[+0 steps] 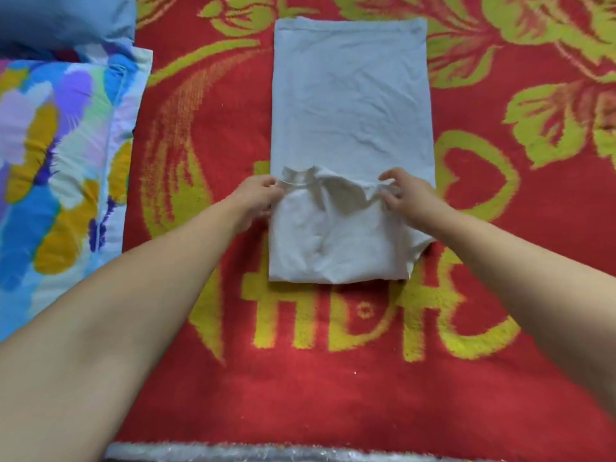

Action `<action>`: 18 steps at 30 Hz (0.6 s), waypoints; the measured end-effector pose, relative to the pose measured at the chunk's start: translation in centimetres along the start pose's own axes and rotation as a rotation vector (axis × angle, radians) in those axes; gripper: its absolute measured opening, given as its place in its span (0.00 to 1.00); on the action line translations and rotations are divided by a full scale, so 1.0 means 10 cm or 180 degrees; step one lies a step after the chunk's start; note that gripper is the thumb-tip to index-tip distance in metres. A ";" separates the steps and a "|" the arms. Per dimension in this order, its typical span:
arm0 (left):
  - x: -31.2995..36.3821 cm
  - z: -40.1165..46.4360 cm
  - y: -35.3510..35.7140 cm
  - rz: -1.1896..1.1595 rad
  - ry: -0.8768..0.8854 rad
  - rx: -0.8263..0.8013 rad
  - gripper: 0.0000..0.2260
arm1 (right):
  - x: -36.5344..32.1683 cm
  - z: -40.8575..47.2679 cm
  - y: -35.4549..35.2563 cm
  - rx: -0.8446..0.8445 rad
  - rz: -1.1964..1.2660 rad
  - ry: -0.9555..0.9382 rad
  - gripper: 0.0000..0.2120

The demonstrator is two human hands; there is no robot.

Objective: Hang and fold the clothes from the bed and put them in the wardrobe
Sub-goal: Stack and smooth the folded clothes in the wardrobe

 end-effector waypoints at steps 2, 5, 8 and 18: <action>0.01 -0.03 -0.08 0.0934 0.0237 0.1142 0.14 | -0.05 -0.05 0.08 0.0460 -0.0312 -0.0201 0.23; 0.07 -0.42 0.20 0.2705 0.1476 0.1416 0.24 | -0.23 -0.51 0.40 0.0867 -0.1017 -0.1312 0.28; -0.32 -0.77 0.82 0.4302 0.2633 -0.0252 0.37 | 0.00 -0.92 0.91 0.0129 -0.2219 -0.1835 0.42; -0.66 -0.59 0.85 0.4831 0.1413 -0.1164 0.37 | 0.60 -0.56 0.62 -0.0668 -0.2721 -0.0768 0.39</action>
Point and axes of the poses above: each hand's wrist, its own z-axis towards the middle knuckle, its own y-axis out of the palm, x = y × z, the point moved 7 cm from there along z, towards the middle knuckle, and after that the axes turned 10 degrees about y, right-handed, at the moved point
